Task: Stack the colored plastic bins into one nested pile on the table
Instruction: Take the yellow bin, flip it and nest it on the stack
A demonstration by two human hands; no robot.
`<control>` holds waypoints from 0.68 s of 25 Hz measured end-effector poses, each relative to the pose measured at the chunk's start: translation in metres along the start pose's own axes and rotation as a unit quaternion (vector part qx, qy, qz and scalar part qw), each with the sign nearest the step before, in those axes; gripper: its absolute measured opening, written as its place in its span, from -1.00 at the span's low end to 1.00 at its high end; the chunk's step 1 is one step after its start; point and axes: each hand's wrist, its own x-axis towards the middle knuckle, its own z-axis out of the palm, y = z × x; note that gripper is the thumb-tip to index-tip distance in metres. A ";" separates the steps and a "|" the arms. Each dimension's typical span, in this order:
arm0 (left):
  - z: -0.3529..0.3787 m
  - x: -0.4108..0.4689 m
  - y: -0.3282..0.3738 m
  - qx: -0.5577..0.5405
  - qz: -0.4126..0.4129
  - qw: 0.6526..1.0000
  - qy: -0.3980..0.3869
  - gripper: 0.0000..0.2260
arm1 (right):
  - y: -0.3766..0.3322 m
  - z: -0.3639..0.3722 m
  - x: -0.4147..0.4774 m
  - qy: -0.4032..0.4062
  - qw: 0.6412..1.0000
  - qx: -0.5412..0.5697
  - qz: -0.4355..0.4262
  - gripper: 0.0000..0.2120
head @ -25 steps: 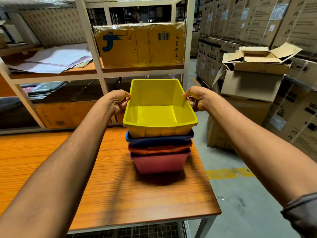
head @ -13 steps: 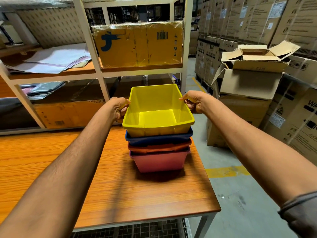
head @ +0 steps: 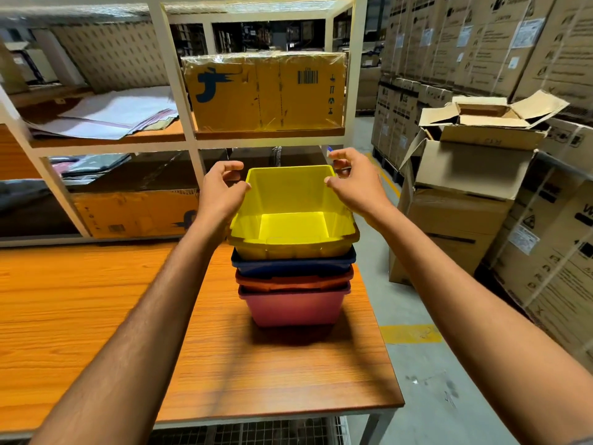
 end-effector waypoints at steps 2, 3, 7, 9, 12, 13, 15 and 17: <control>-0.005 -0.019 0.000 0.018 0.048 0.998 0.022 -0.61 | -0.005 -0.004 -0.016 -0.022 0.998 -0.008 -0.056 -0.54; -0.008 -0.029 -0.002 0.034 0.071 0.996 0.036 -0.61 | -0.006 -0.007 -0.024 -0.029 0.996 -0.014 -0.081 -0.57; -0.017 -0.074 -0.017 0.087 0.126 0.983 0.101 -0.63 | -0.008 -0.010 -0.057 -0.075 0.983 -0.029 -0.166 -0.62; -0.023 -0.097 -0.025 0.111 0.138 0.977 0.121 -0.63 | -0.012 -0.004 -0.074 -0.089 0.974 -0.021 -0.208 -0.63; -0.035 -0.135 -0.038 0.161 0.139 0.965 0.150 -0.62 | -0.022 0.018 -0.107 -0.098 0.962 -0.001 -0.254 -0.66; -0.041 -0.148 -0.042 0.179 0.135 0.962 0.156 -0.61 | -0.026 0.027 -0.120 -0.104 0.959 0.003 -0.263 -0.67; -0.054 -0.175 -0.051 0.217 0.127 0.955 0.155 -0.61 | -0.032 0.046 -0.147 -0.129 0.955 0.009 -0.265 -0.67; -0.073 -0.202 -0.065 0.254 0.109 0.948 0.155 -0.61 | -0.038 0.066 -0.175 -0.173 0.950 0.010 -0.258 -0.66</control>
